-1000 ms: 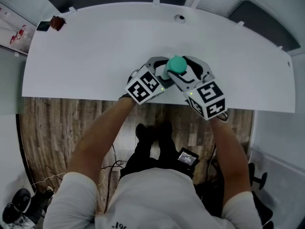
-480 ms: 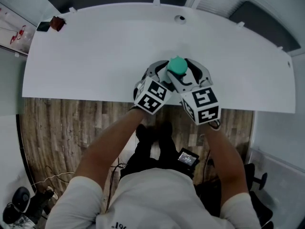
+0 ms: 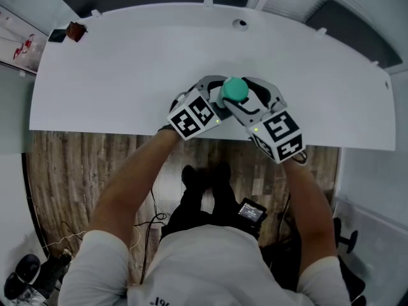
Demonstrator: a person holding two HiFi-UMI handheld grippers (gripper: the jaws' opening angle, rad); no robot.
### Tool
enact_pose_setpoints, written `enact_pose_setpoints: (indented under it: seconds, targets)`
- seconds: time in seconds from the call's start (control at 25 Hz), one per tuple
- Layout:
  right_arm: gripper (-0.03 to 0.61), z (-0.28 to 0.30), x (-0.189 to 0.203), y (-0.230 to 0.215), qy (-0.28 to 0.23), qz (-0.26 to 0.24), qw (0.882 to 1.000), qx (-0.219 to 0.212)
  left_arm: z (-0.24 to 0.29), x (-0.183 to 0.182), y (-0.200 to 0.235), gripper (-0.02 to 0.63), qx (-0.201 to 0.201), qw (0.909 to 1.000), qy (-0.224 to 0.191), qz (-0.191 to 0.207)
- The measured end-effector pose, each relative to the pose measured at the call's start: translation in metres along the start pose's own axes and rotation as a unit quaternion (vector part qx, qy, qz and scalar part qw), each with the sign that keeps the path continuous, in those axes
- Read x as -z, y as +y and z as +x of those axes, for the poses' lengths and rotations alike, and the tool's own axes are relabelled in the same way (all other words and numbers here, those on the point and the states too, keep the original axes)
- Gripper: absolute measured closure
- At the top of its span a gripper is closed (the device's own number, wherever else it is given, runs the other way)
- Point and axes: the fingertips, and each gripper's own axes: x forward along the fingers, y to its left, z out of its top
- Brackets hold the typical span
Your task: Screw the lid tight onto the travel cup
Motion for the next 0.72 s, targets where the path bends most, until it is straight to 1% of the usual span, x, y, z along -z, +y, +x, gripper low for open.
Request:
enact_pose_setpoints:
  seconds: [0.16,0.36,0.48,0.52,0.6,0.72]
  targets:
    - [0.285,-0.0002,0.001,-0.0001,0.001,0.019,0.999,0.041,-0.0018,-0.0004,0.004,0.287,-0.061,0.9975,-0.015,-0.032]
    - [0.285,-0.0005,0.0018,-0.002,-0.001,0.051,0.995,0.09,-0.0016,0.0009,0.0089,0.287,-0.133,0.9888,-0.02,-0.064]
    - [0.285,-0.0006,0.0017,-0.003,-0.002,0.062,0.992,0.109,-0.0012,0.0033,0.0103,0.286,-0.16,0.9839,-0.014,-0.078]
    - [0.285,-0.0006,0.0015,-0.0031,-0.002,0.064,0.992,0.109,-0.001,0.0035,0.0102,0.287,-0.161,0.9837,-0.013,-0.079]
    - [0.285,-0.0012,0.0015,-0.0025,-0.003,0.063,0.993,0.102,-0.001,0.0039,0.0079,0.287,-0.147,0.9864,-0.012,-0.073]
    - [0.285,-0.003,0.0026,0.0009,-0.005,0.047,0.996,0.079,-0.0064,0.0032,0.0003,0.287,-0.096,0.9944,-0.017,-0.042]
